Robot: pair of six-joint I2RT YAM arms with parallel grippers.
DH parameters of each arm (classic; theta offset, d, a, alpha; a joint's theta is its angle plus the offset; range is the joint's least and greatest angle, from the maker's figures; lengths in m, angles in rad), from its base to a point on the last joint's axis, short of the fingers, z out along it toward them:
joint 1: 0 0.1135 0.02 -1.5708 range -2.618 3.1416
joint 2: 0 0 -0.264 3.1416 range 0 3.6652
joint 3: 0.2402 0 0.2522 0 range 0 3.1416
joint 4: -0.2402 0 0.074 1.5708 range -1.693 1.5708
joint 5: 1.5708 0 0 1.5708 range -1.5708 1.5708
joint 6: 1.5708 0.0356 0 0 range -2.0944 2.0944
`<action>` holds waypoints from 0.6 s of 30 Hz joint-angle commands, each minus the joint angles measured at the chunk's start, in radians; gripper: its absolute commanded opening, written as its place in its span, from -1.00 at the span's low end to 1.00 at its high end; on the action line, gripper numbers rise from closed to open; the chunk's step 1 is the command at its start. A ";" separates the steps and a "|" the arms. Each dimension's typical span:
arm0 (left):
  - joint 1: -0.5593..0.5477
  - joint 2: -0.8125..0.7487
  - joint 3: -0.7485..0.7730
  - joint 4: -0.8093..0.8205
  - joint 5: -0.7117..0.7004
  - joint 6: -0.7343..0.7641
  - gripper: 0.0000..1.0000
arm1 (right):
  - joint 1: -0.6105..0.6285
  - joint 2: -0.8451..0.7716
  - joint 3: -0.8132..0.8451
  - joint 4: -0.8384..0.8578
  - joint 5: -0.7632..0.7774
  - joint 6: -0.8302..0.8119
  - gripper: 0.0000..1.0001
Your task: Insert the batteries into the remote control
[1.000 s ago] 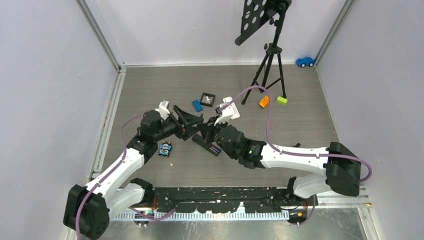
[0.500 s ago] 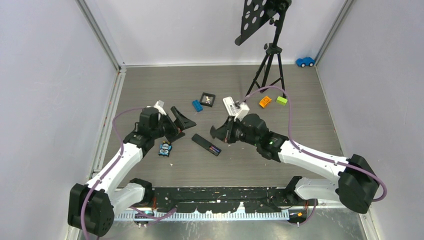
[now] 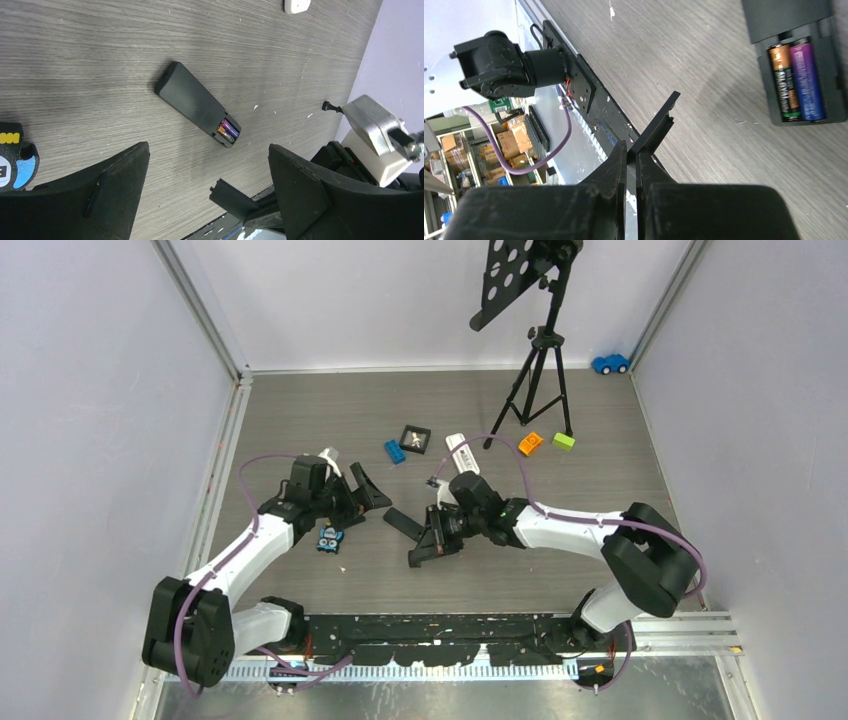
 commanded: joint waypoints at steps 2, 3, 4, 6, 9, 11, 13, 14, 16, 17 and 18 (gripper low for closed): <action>0.005 0.008 0.013 0.028 -0.013 0.039 0.82 | -0.051 0.039 0.032 -0.001 -0.039 0.018 -0.99; 0.005 0.012 0.013 0.029 -0.013 0.039 0.82 | -0.063 0.047 0.030 -0.005 -0.044 0.018 -0.99; 0.006 0.015 0.012 0.031 -0.014 0.039 0.82 | -0.076 0.056 0.026 -0.002 -0.054 0.018 -0.99; 0.005 0.022 0.011 0.035 -0.012 0.039 0.82 | -0.093 0.076 0.019 0.003 -0.072 0.013 -0.99; 0.005 0.029 0.014 0.039 -0.013 0.041 0.82 | -0.112 0.097 0.018 -0.013 -0.075 -0.004 -0.99; 0.005 0.029 0.015 0.040 -0.013 0.046 0.81 | -0.125 0.098 0.016 -0.022 -0.069 -0.015 -0.99; 0.005 0.028 0.015 0.039 -0.021 0.048 0.82 | -0.137 0.091 0.019 -0.063 -0.040 -0.034 -0.99; 0.005 0.028 0.015 0.038 -0.024 0.049 0.81 | -0.144 0.089 0.020 -0.073 -0.032 -0.044 -0.99; 0.005 0.030 0.013 0.037 -0.025 0.048 0.81 | -0.156 0.091 0.033 -0.117 -0.002 -0.068 -0.99; 0.005 0.030 0.008 0.039 -0.024 0.048 0.81 | -0.159 0.098 0.035 -0.121 0.007 -0.075 -0.99; 0.005 0.028 0.001 0.043 -0.027 0.047 0.81 | -0.162 0.107 0.041 -0.134 0.020 -0.077 -0.99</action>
